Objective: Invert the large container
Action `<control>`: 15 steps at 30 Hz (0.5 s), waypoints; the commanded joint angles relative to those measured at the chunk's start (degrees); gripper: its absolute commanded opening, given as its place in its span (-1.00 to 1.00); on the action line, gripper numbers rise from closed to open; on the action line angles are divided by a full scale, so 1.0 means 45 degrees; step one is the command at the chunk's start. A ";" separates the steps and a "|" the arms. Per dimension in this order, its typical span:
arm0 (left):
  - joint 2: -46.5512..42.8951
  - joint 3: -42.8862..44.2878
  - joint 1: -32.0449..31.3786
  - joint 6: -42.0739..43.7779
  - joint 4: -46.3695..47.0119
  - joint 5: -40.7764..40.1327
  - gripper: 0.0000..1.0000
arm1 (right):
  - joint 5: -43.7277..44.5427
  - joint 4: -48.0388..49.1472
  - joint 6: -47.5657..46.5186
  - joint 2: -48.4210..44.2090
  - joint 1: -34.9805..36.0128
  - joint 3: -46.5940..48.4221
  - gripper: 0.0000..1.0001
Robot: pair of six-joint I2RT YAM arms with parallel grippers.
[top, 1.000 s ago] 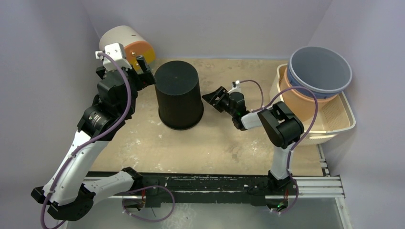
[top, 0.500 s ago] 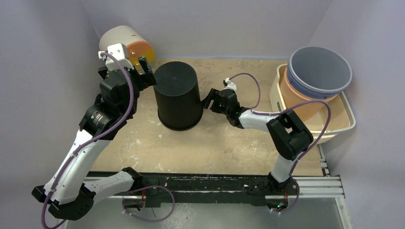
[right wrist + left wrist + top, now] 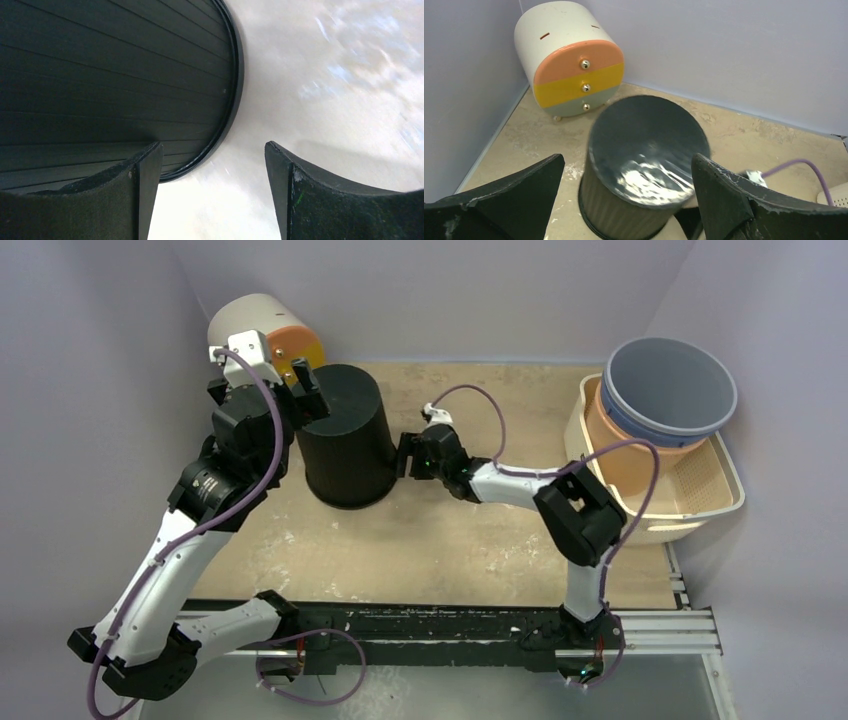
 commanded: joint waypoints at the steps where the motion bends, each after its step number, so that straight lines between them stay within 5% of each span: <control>1: 0.0122 0.0066 -0.0067 0.0267 0.0463 0.0039 0.89 | -0.1244 0.0400 -0.0695 0.1767 0.0162 0.2821 0.52; 15: -0.0149 -0.0916 -0.0066 0.0367 0.0856 -0.0036 0.89 | -0.5292 0.0664 -0.1289 0.6960 0.0826 1.0261 0.53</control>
